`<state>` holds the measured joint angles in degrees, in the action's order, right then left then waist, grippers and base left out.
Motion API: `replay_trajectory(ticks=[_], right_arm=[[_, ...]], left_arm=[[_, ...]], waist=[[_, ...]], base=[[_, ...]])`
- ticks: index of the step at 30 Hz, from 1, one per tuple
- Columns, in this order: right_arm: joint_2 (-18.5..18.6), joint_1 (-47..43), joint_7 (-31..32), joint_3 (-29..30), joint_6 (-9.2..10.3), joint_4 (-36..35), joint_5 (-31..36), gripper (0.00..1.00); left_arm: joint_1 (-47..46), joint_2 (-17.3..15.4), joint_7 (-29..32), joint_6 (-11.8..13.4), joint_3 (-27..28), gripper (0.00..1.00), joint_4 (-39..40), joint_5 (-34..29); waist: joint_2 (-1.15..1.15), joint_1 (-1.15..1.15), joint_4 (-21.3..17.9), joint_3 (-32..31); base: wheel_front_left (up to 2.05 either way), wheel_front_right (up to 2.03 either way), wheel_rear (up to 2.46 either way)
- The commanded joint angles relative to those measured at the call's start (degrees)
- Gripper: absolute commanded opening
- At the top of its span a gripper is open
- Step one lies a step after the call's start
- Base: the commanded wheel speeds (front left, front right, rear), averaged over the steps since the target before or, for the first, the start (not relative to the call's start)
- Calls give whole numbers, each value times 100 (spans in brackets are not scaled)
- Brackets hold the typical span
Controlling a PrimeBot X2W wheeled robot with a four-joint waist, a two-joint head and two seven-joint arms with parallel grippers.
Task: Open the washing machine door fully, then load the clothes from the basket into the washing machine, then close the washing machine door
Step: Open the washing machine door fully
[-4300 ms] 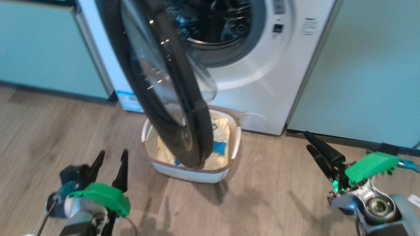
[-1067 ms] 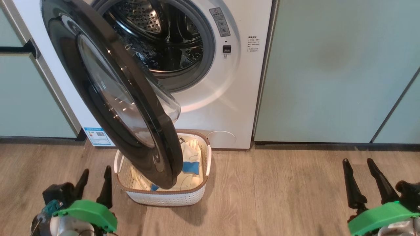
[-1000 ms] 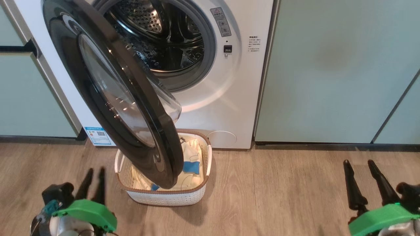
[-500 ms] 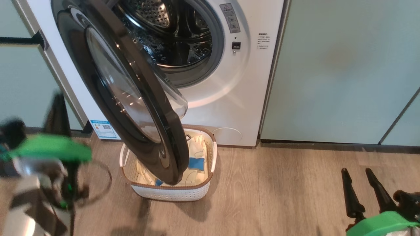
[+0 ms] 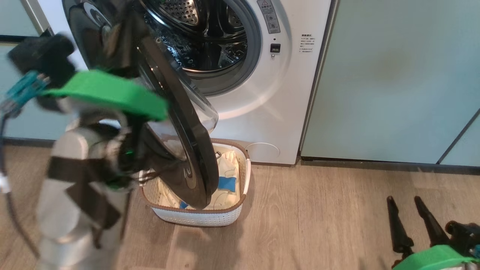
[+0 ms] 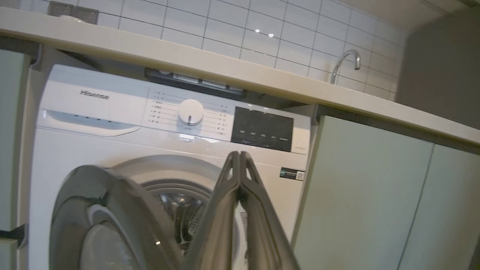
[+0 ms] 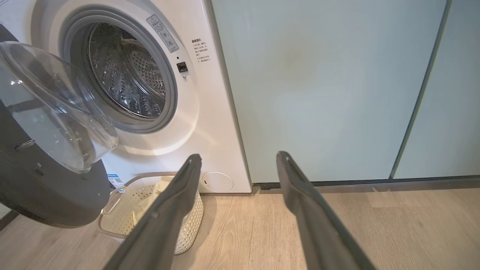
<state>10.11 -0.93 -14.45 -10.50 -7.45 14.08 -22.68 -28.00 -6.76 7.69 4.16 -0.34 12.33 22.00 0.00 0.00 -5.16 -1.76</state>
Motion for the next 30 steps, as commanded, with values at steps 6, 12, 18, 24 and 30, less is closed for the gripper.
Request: replay_trajectory(ticks=[6,12,18,24,30], right_arm=[[134,178,-55,-207,-3,-136,-3,100],[153,158,-55,-170,-3,-153,-58,100],[190,155,-55,-138,-3,-180,-59,100],[207,159,-55,-158,-3,-183,-53,100],[233,175,-55,-197,-3,-179,-44,100]], left_arm=[[-392,242,285,199,-747,0,313,-158],[-171,341,220,400,-1380,0,226,-207],[122,373,5,569,-2020,0,-63,-254],[333,384,-276,564,-2653,0,-387,-152],[596,387,-678,632,-3240,0,-756,-53]], waist=[[0,0,-45,25],[0,0,-42,40],[0,0,-21,67],[0,0,-16,90],[0,0,-74,103]], base=[[0,0,0],[0,0,0],[0,0,0],[0,0,0],[0,0,0]])
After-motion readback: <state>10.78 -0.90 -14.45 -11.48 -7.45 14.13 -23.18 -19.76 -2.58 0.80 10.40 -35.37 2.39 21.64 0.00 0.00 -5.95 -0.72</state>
